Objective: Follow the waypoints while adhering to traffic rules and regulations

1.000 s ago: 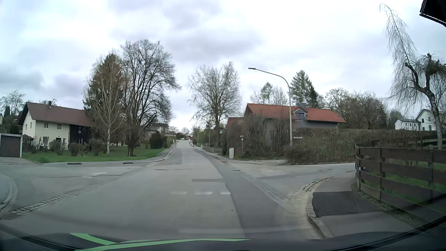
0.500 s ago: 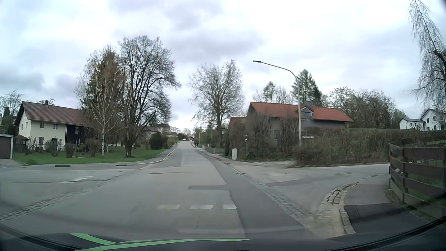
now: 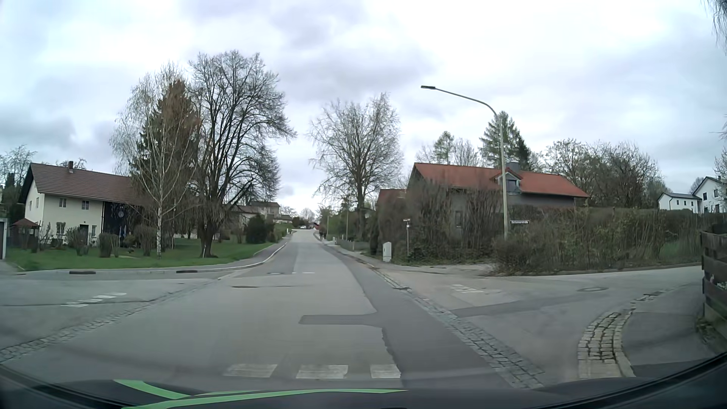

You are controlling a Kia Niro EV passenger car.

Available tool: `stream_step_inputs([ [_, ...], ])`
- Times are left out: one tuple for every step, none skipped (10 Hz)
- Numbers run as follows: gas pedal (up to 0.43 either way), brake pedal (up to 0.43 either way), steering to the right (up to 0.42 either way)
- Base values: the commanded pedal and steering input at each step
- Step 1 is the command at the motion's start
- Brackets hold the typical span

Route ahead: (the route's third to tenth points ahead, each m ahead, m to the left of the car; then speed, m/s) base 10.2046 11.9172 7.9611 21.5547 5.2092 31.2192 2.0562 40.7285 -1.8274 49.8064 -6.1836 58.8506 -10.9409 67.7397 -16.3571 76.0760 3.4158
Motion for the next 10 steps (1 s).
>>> stream_step_inputs([
  [0.0,0.0,-0.019],
  [0.0,0.0,-0.019],
  [0.0,0.0,-0.021],
  [0.0,0.0,-0.024],
  [0.0,0.0,-0.031],
  [0.0,0.0,-0.036],
  [0.0,0.0,-0.041],
  [0.0,0.0,-0.053],
  [0.008,0.0,-0.067],
  [0.039,0.0,-0.082],
])
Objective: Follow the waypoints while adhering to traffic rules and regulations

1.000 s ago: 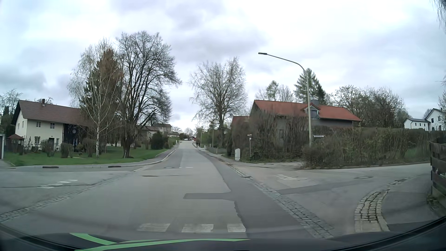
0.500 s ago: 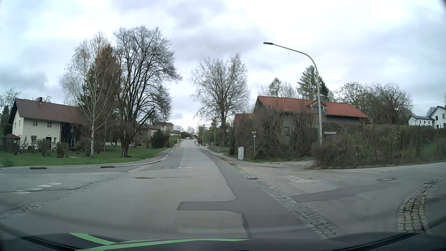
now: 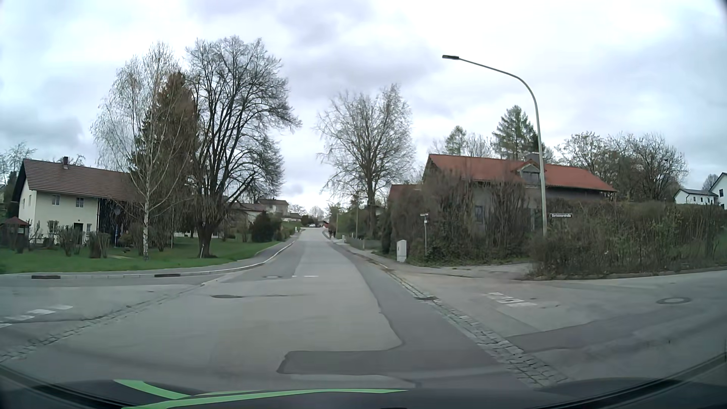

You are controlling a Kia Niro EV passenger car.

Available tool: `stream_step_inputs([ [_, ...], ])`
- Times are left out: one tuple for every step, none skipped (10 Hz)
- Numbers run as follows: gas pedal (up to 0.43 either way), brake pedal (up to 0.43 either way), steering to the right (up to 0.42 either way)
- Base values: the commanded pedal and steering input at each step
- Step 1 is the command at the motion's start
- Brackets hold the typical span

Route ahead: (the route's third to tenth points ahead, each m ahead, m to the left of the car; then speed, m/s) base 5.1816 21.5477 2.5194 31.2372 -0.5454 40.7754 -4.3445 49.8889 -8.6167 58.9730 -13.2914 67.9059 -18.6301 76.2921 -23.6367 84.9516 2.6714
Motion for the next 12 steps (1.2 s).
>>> stream_step_inputs([
  [0.067,0.0,-0.105],
  [0.079,0.0,-0.133],
  [0.11,0.0,-0.162],
  [0.118,0.0,-0.18],
  [0.138,0.0,-0.208],
  [0.15,0.0,-0.237],
  [0.157,0.0,-0.265],
  [0.177,0.0,-0.303],
  [0.197,0.0,-0.341],
  [0.209,0.0,-0.387],
  [0.209,0.0,-0.423],
  [0.22,0.0,-0.469],
])
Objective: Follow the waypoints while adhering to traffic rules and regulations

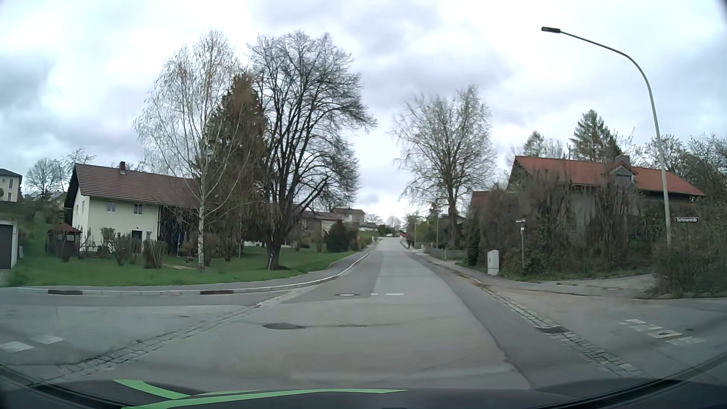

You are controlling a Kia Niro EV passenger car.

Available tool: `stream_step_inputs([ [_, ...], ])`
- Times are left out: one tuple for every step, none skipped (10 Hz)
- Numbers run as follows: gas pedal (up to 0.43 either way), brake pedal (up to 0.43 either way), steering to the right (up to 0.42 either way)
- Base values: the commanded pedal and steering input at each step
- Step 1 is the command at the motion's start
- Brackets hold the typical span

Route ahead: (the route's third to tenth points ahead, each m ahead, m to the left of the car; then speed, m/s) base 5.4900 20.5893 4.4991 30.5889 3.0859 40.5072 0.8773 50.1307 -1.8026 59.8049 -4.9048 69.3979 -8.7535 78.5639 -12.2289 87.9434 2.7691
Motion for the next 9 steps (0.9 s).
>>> stream_step_inputs([
  [0.22,0.0,-0.506],
  [0.22,0.0,-0.536],
  [0.22,0.0,-0.557],
  [0.22,0.0,-0.563],
  [0.22,0.0,-0.568],
  [0.22,0.0,-0.573],
  [0.22,0.0,-0.574],
  [0.209,0.0,-0.572],
  [0.209,0.0,-0.565],
])
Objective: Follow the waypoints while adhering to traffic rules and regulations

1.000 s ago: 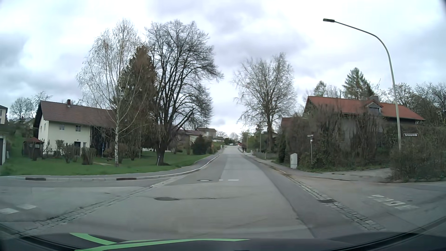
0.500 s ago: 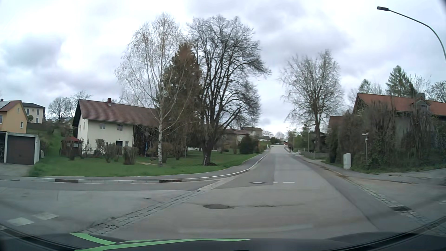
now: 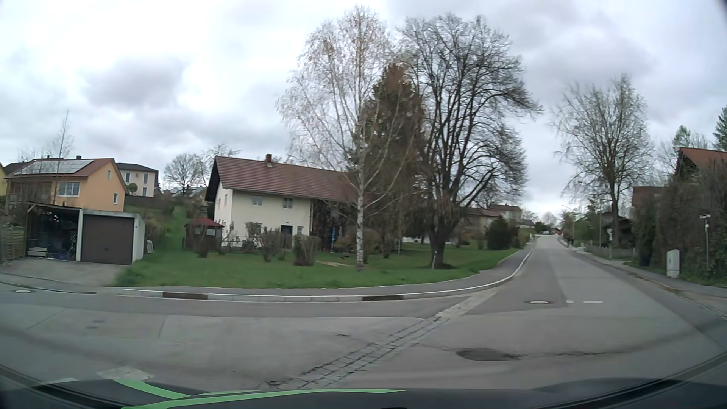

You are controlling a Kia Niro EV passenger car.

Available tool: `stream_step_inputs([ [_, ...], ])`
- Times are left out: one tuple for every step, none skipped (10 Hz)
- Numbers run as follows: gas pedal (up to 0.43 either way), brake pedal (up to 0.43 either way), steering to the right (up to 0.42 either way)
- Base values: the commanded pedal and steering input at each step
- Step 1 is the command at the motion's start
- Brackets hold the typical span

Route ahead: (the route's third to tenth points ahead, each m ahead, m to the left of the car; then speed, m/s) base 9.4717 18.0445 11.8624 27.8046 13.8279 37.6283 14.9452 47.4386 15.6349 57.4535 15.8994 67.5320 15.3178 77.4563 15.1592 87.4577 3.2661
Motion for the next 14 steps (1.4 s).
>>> stream_step_inputs([
  [0.197,0.0,-0.555],
  [0.197,0.0,-0.546],
  [0.177,0.0,-0.542],
  [0.169,0.0,-0.543],
  [0.157,0.0,-0.545],
  [0.15,0.0,-0.549],
  [0.15,0.0,-0.561],
  [0.15,0.0,-0.575],
  [0.118,0.0,-0.583],
  [0.138,0.0,-0.581],
  [0.138,0.0,-0.562],
  [0.118,0.0,-0.547],
  [0.087,0.0,-0.544],
  [0.087,0.0,-0.548],
])
